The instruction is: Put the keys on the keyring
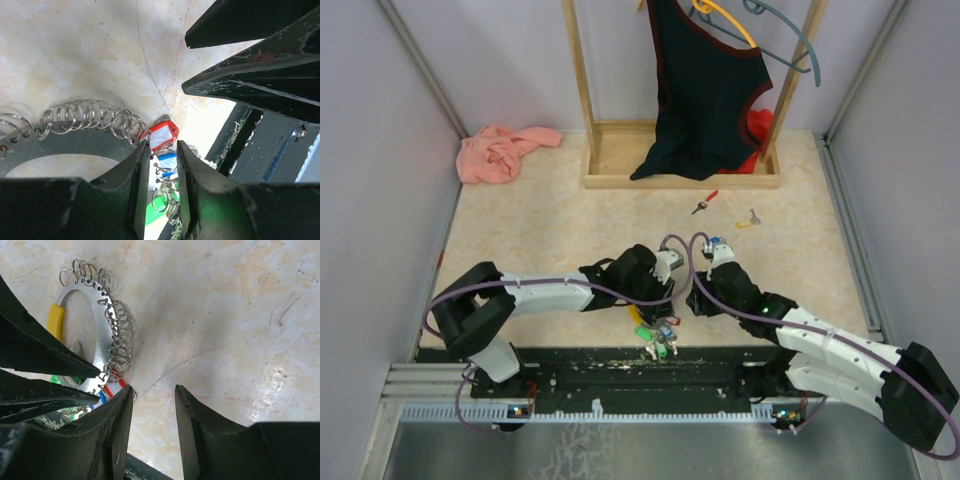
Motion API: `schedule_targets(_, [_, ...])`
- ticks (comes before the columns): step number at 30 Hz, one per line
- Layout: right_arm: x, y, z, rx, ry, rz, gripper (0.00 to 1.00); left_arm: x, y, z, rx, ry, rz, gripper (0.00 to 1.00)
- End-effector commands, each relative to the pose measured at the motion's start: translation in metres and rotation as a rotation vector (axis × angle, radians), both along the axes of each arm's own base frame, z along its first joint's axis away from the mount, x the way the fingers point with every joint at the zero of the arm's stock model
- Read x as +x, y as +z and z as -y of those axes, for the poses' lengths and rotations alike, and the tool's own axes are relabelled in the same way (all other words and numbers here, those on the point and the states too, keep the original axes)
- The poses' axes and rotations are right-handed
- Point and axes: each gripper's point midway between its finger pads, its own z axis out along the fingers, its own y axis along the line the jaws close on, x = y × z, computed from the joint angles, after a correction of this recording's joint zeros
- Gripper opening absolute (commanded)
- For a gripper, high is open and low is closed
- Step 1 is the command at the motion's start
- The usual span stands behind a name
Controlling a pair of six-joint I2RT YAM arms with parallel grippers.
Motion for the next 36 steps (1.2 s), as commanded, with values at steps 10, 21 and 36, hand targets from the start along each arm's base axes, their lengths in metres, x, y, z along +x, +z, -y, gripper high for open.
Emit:
schedule_targets(10, [0.006,0.014,-0.007,0.052,0.015,0.054,0.4,0.004,-0.02,-0.001,0.077,0.018,-0.017,0.33])
schedule_targets(21, [0.005,0.014,-0.008,0.059,0.027,0.056,0.39,0.011,0.01,-0.005,0.055,0.045,0.041,0.34])
schedule_targets(36, [0.004,0.013,-0.007,0.057,0.026,0.055,0.39,0.012,-0.013,-0.015,0.138,0.082,0.011,0.33])
